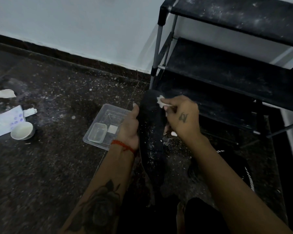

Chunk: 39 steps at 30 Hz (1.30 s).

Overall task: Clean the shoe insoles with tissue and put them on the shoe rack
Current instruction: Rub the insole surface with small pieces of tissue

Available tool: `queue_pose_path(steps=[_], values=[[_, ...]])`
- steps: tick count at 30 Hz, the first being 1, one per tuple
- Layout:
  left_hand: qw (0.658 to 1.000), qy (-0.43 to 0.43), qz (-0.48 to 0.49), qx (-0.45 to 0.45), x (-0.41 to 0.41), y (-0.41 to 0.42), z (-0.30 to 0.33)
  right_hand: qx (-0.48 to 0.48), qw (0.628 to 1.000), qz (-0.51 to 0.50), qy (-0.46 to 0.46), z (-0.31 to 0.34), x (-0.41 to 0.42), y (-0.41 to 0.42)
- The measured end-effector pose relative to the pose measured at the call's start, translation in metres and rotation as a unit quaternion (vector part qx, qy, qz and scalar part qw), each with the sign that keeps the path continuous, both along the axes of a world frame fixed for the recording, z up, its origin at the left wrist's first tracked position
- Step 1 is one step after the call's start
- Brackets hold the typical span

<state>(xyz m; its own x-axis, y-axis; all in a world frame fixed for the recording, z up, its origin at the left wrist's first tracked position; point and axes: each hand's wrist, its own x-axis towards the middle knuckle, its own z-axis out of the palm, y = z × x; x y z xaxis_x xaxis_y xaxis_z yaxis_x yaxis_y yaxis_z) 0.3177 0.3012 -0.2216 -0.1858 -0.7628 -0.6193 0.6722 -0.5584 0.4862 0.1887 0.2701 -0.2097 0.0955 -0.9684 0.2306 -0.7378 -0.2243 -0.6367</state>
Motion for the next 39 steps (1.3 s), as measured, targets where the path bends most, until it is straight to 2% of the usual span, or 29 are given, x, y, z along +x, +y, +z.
queue_pose_path(steps=[2,4,6,9,12,14,16,19,21,23,27,29,31,34,37,39], values=[[0.999,-0.017,0.017,-0.023,-0.002,0.0,-0.001,-0.013,0.997,0.073,-0.026,0.004,0.015,0.01],[0.999,-0.013,0.029,-0.035,-0.003,0.001,0.0,-0.009,0.99,0.14,-0.008,0.0,0.027,0.022],[0.999,-0.001,0.022,-0.037,-0.004,0.001,0.0,-0.017,0.988,0.153,0.012,-0.007,0.027,0.023],[1.0,-0.01,0.007,-0.026,-0.003,0.001,0.0,-0.02,0.993,0.101,0.052,-0.016,0.013,0.012],[1.0,-0.019,-0.002,-0.018,-0.005,0.0,0.0,0.019,0.995,0.016,0.092,-0.017,-0.002,0.002],[1.0,0.003,0.005,-0.016,-0.005,0.001,0.002,0.02,0.997,-0.042,0.064,-0.012,-0.007,-0.002],[1.0,0.007,0.005,-0.025,-0.003,0.001,0.002,0.006,0.999,-0.049,0.012,-0.007,-0.002,-0.001],[0.999,-0.012,0.017,-0.038,-0.005,0.002,0.005,0.001,0.998,0.054,-0.02,-0.008,0.019,0.011],[0.999,-0.003,0.035,-0.038,-0.007,0.002,0.005,-0.011,0.993,0.121,0.008,-0.016,0.027,0.018],[0.998,0.01,0.046,-0.037,-0.008,0.002,0.003,-0.028,0.99,0.133,0.033,-0.023,0.023,0.015],[0.999,-0.022,0.017,-0.018,-0.006,0.002,0.006,0.016,0.994,0.035,0.105,-0.024,0.0,0.001],[0.999,-0.011,0.029,-0.013,-0.005,0.001,0.007,0.036,0.997,-0.024,0.069,-0.019,-0.009,-0.005],[0.999,0.003,0.041,-0.011,-0.003,0.001,0.008,0.028,0.998,-0.047,-0.008,-0.009,-0.006,-0.005],[0.998,-0.022,0.049,-0.015,-0.003,0.001,0.009,0.062,0.995,0.04,-0.06,0.008,0.014,0.008],[0.997,-0.048,0.063,-0.011,-0.001,0.003,0.012,0.089,0.982,0.163,0.01,0.012,0.033,0.031],[0.997,-0.048,0.063,-0.008,-0.001,0.005,0.016,0.065,0.983,0.16,0.064,0.007,0.034,0.035]])
